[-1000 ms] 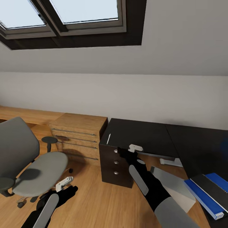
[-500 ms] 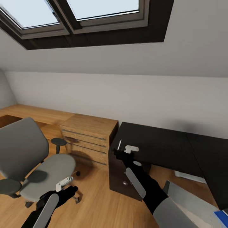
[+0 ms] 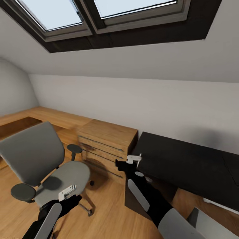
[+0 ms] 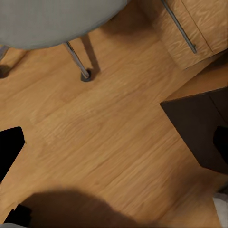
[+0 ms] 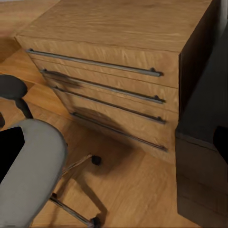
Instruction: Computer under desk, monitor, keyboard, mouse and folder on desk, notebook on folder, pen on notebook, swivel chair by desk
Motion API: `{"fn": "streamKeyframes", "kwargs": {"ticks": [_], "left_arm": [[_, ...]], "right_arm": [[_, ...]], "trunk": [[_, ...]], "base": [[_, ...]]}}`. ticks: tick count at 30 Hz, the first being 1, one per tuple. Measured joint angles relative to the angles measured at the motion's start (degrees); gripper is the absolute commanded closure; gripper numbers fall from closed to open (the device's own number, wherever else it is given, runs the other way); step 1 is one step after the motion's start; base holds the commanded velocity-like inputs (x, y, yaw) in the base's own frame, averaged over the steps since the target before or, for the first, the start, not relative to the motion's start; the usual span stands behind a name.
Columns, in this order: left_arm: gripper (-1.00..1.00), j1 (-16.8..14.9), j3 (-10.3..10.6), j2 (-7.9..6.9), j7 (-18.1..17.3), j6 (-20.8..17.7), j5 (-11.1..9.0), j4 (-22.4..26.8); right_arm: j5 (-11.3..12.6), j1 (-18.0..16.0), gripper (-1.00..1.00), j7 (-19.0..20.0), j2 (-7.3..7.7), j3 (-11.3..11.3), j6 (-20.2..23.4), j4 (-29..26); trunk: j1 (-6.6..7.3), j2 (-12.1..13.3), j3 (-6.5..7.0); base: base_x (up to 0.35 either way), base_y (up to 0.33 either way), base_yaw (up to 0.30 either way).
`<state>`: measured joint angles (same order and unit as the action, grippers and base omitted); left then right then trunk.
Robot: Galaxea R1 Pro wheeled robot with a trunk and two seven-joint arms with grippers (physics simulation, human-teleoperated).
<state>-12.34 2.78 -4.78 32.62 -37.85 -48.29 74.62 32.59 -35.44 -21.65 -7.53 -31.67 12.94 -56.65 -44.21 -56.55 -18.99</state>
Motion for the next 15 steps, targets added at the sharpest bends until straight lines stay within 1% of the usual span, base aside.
{"fn": "streamKeyframes", "kwargs": {"ticks": [3, 4, 6, 13, 15], "left_arm": [[-1.0, 0.0, 0.1, 0.0, 0.0, 0.0, 0.1, 0.0], [-1.0, 0.0, 0.1, 0.0, 0.0, 0.0, 0.3, 0.0], [-1.0, 0.0, 0.1, 0.08, 0.0, 0.0, 1.4, 0.1], [-1.0, 0.0, 0.1, 0.09, 0.0, 0.0, 1.8, 0.1], [-1.0, 0.0, 0.1, 0.09, 0.0, 0.0, 1.8, 0.4]], "right_arm": [[-1.5, 0.0, -1.0, 0.0, 0.18, -0.2, 0.0, 0.5], [-2.3, 0.0, -1.0, 0.0, 0.22, -0.4, 0.0, 0.6], [-4.9, 0.0, -1.0, 0.0, 0.28, -0.7, -0.1, 0.7], [-5.5, 0.1, -1.0, 0.0, 0.44, -0.6, -0.1, 1.1], [-5.8, 0.0, -1.0, -0.1, 0.31, -0.5, -0.2, 2.9]], "trunk": [[0.01, 0.0, 0.0], [0.01, 0.0, 0.0], [0.02, 0.0, 0.0], [0.02, 0.0, 0.0], [0.02, 0.0, 0.0]], "base": [[0.207, 0.0, 0.059], [0.283, 0.0, 0.018], [0.316, 0.0, 0.004], [0.324, 0.0, 0.001], [0.305, 0.0, 0.0]]}}
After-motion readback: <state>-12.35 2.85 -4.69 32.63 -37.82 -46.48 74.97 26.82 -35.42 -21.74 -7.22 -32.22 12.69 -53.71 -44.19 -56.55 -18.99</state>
